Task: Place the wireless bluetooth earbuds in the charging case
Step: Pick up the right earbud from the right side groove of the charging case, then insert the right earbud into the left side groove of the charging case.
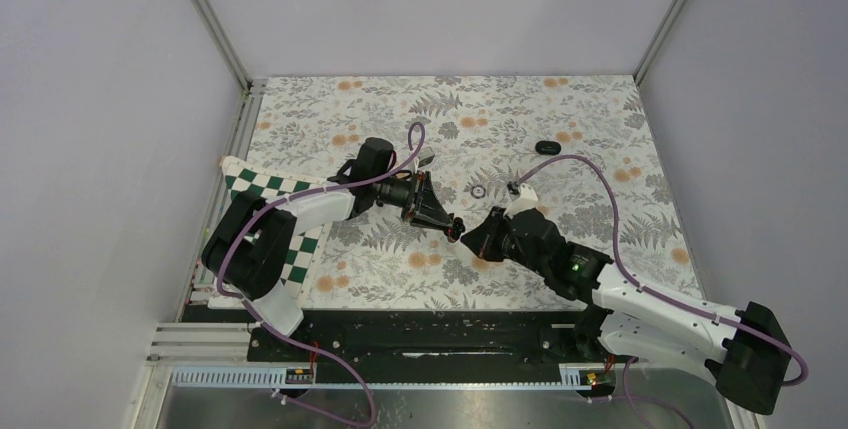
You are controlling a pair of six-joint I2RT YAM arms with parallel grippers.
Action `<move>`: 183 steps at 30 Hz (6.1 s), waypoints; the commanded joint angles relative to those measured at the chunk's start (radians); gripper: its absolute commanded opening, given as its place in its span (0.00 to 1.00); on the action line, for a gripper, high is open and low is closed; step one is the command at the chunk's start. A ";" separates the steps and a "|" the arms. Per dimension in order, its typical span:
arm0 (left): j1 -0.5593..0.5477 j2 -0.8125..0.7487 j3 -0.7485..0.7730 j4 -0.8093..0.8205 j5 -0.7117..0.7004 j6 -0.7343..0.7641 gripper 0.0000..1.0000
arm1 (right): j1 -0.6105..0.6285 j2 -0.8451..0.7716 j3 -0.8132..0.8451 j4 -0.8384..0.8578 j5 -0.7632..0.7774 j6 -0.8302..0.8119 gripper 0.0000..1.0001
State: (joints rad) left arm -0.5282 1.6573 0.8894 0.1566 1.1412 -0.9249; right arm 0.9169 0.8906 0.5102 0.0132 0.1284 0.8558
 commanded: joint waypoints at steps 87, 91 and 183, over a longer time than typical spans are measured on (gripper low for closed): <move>0.001 -0.058 0.001 0.054 0.035 -0.008 0.00 | -0.003 0.011 0.021 0.078 0.078 0.017 0.49; 0.000 -0.060 0.000 0.054 0.034 -0.009 0.00 | -0.004 0.014 0.012 0.081 0.083 0.021 0.48; -0.009 -0.100 0.068 -0.137 -0.079 0.010 0.00 | 0.051 0.205 0.346 -0.262 0.254 -0.259 0.00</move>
State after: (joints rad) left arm -0.5320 1.6047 0.9401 -0.0269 1.0649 -0.9108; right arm 0.9565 1.0786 0.8051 -0.2516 0.3248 0.5751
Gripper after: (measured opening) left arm 0.274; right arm 0.211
